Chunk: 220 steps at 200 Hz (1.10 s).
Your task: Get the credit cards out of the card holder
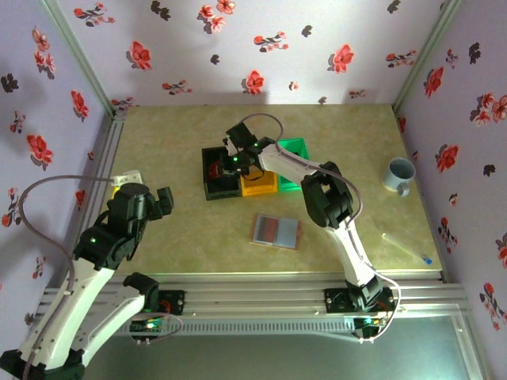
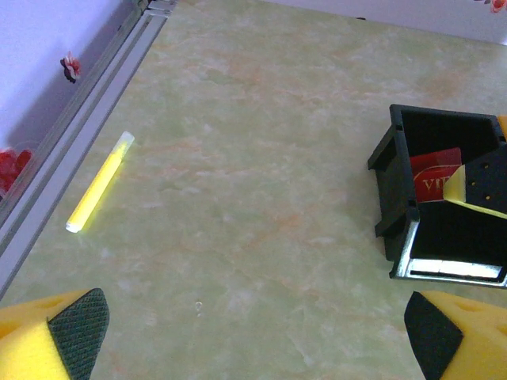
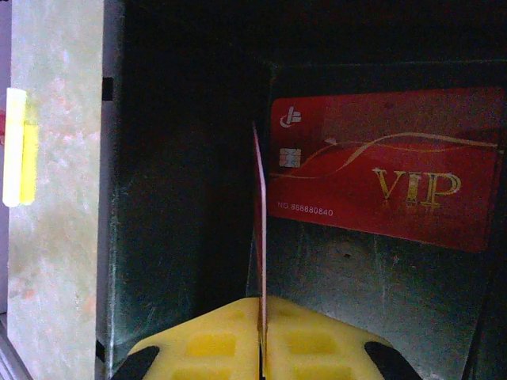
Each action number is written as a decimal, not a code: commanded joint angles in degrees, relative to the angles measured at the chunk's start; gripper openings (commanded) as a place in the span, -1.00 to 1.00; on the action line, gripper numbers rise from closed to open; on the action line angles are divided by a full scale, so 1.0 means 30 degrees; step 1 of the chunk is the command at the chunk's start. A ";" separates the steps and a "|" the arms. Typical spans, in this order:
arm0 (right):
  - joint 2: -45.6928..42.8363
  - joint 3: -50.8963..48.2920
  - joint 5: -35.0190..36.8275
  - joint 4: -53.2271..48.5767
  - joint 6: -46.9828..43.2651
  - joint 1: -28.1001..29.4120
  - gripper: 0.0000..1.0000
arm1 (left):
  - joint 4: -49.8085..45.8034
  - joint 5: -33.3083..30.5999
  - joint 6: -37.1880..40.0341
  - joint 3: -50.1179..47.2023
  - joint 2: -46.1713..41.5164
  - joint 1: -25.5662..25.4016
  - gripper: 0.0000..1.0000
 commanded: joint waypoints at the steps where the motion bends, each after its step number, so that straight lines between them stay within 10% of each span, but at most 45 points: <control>1: 0.0429 0.0748 -0.0131 -0.0498 0.0323 -0.0086 -0.80 | 0.0285 -0.0514 0.0337 -0.0107 -0.0040 0.0185 1.00; 220: 0.0109 0.1599 0.0236 -0.1493 0.0009 -0.0093 -0.59 | 0.0255 -0.0512 0.0316 -0.0086 -0.0039 0.0249 1.00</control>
